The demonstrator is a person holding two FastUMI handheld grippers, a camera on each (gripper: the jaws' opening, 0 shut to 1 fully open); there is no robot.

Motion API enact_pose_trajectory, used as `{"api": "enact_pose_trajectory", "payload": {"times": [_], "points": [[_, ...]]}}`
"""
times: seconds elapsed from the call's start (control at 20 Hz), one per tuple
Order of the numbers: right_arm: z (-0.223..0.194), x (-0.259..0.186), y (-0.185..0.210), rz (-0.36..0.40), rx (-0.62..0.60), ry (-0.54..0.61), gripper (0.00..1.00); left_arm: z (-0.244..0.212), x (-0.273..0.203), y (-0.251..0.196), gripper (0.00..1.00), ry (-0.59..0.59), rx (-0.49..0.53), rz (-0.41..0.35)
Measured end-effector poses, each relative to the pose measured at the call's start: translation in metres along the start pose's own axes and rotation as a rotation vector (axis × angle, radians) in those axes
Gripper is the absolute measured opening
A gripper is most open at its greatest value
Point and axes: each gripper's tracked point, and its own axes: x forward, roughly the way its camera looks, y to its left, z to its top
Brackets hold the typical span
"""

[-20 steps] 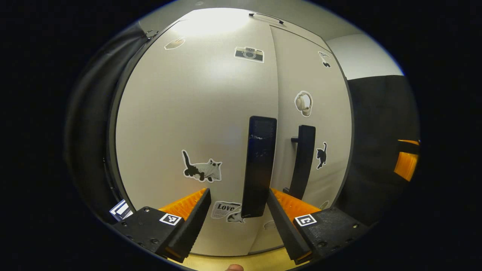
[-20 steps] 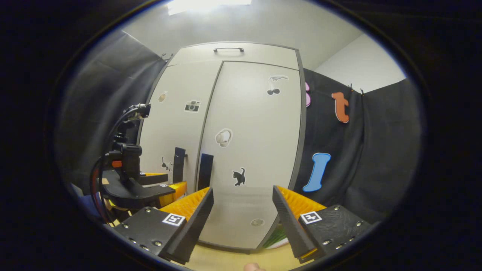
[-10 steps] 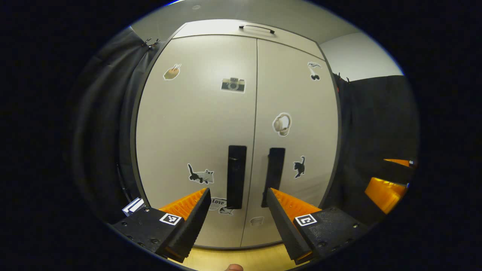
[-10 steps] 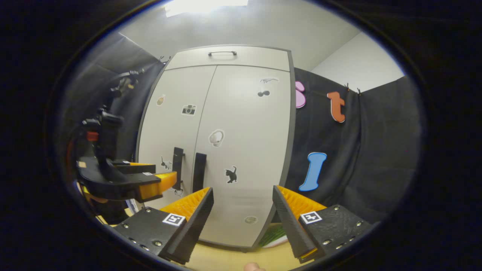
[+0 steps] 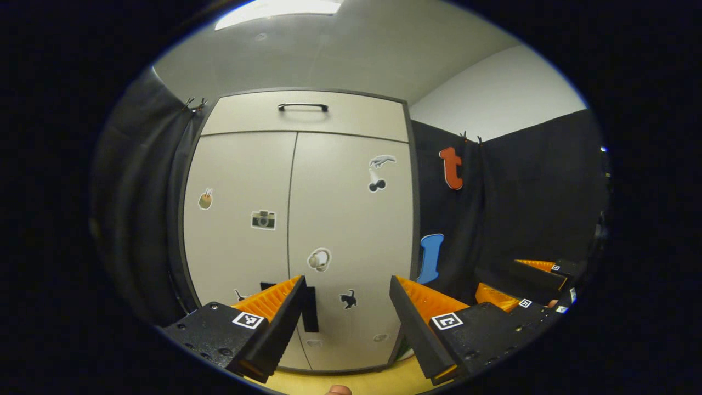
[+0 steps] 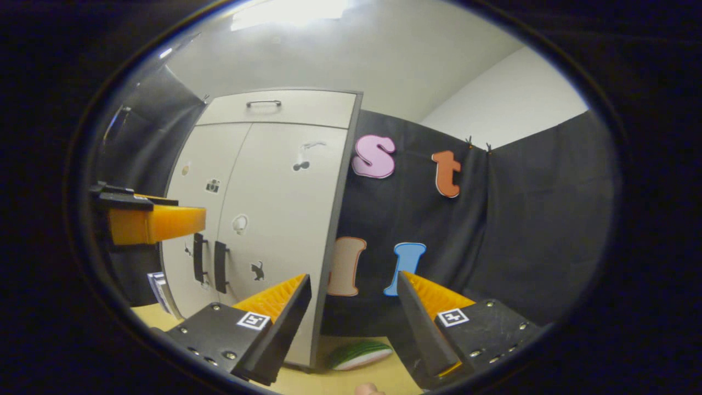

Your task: Grasp the bottle in the cabinet with the left hand and place it on the coaster, then close the right door with the right hand and the left door with the left hand.

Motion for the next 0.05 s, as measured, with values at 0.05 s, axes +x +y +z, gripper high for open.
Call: {"api": "enact_pose_trajectory", "payload": {"times": [0.05], "points": [[0.0001, -0.0005, -0.0155, -0.007, -0.001, -0.001, 0.95, 0.0038, 0.0019, -0.0182, 0.95, -0.01, -0.01, -0.014]]}}
